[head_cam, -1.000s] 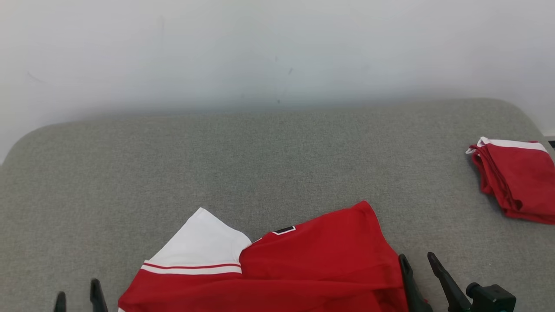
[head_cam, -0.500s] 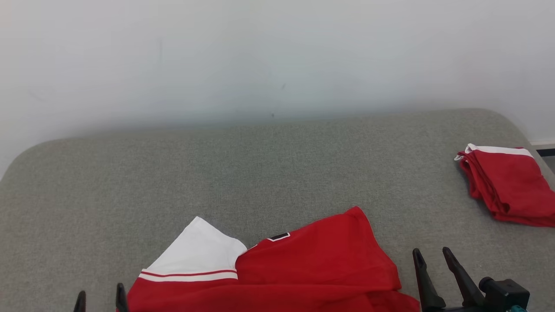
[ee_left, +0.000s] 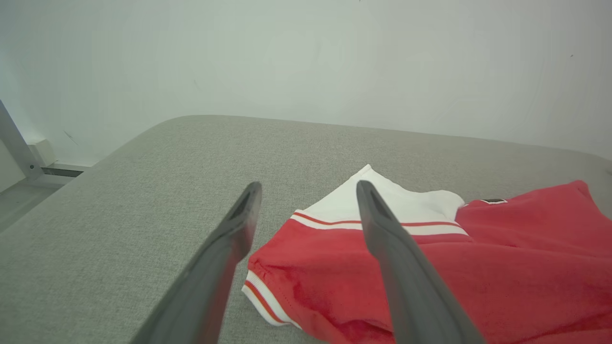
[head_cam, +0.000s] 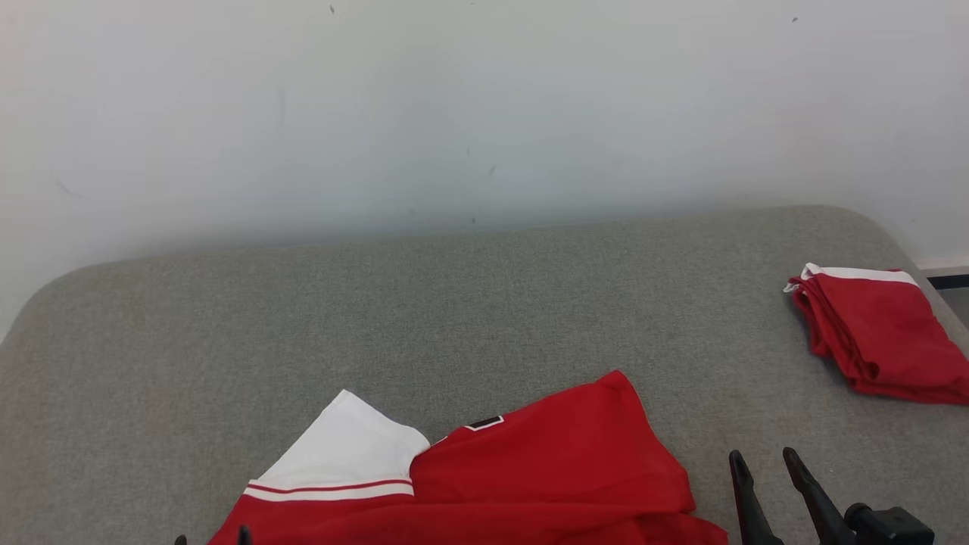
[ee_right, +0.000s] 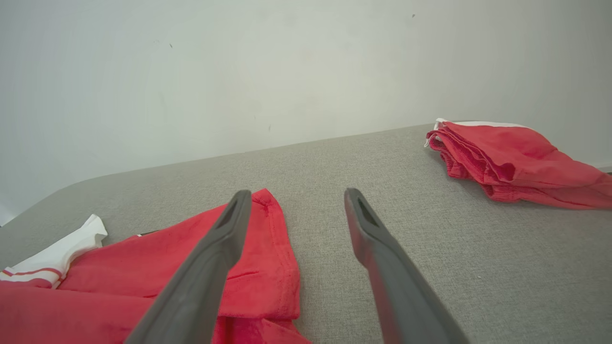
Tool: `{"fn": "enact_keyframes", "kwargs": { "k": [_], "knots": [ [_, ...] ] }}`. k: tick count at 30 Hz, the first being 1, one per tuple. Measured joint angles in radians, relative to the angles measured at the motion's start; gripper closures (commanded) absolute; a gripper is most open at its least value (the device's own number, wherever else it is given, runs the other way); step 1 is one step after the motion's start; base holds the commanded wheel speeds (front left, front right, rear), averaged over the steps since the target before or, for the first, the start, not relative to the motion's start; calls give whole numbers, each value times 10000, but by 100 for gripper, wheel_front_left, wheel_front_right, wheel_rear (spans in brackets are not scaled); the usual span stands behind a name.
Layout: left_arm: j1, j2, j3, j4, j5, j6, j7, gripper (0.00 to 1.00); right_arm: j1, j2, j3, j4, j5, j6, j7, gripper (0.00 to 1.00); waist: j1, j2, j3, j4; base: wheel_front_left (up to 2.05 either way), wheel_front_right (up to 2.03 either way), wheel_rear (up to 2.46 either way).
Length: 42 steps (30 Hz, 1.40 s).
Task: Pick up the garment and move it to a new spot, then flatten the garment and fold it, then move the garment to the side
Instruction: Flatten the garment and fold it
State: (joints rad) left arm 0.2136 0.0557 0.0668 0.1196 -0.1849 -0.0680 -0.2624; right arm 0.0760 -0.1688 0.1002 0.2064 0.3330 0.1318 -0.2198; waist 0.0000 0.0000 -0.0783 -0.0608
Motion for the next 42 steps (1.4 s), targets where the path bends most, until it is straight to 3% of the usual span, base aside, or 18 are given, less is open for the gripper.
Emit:
{"fn": "enact_keyframes", "kwargs": {
  "k": [29, 34, 42],
  "knots": [
    [-128, -25, -267, 12, -4, 50, 0, 0, 54, 142, -71, -198, 13, 0, 265, 0, 0, 1, 355, -5, 0, 0, 0],
    [-779, 13, -464, 169, -134, -127, 38, 0, -105, 146, -82, -221, 82, 0, 573, 0, 0, 2, 543, 5, 0, 0, 0],
    [-2514, 573, -901, 1231, -203, -382, 1141, 0, -739, 142, 81, -73, 148, 0, 1783, 0, 1, 1, 970, -59, 0, 0, 0]
  ]
}}
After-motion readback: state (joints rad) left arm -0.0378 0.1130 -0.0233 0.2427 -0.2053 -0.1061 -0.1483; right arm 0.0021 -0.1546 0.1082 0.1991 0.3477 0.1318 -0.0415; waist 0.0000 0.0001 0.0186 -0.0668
